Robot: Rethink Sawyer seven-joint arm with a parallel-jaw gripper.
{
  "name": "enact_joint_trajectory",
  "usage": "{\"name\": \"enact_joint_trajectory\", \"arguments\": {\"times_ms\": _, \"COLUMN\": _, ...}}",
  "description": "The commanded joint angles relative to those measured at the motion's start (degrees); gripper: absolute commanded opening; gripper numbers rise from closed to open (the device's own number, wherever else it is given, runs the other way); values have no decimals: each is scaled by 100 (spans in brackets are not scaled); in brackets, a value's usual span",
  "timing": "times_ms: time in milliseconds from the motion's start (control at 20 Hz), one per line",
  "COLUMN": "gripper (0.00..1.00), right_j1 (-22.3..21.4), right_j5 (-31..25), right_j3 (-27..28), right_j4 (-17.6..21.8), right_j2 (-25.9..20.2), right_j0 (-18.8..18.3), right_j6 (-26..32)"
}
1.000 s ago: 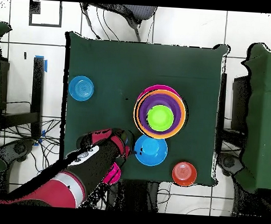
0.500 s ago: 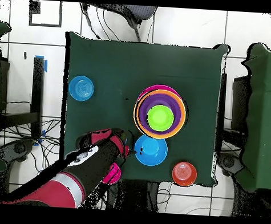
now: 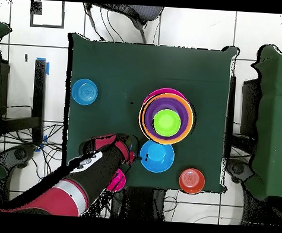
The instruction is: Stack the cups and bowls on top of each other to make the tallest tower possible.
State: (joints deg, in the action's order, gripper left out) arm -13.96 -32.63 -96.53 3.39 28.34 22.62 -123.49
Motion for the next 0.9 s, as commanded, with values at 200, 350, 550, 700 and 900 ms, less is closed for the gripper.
{"name": "enact_joint_trajectory", "arguments": {"times_ms": 200, "gripper": 100, "right_j1": 127, "right_j5": 663, "right_j3": 9, "right_j4": -42, "right_j2": -444, "right_j0": -96, "right_j6": -868}}
{"name": "enact_joint_trajectory", "arguments": {"times_ms": 350, "gripper": 100, "right_j1": 146, "right_j5": 664, "right_j3": 38, "right_j4": -2, "right_j2": -412, "right_j0": -126, "right_j6": -815}}
{"name": "enact_joint_trajectory", "arguments": {"times_ms": 550, "gripper": 100, "right_j1": 96, "right_j5": 697, "right_j3": -31, "right_j4": 51, "right_j2": -402, "right_j0": -156, "right_j6": -753}}
{"name": "enact_joint_trajectory", "arguments": {"times_ms": 700, "gripper": 100, "right_j1": 82, "right_j5": 740, "right_j3": -47, "right_j4": 121, "right_j2": -400, "right_j0": -205, "right_j6": -667}}
{"name": "enact_joint_trajectory", "arguments": {"times_ms": 900, "gripper": 100, "right_j1": 113, "right_j5": 790, "right_j3": -44, "right_j4": 153, "right_j2": -362, "right_j0": -245, "right_j6": -657}}
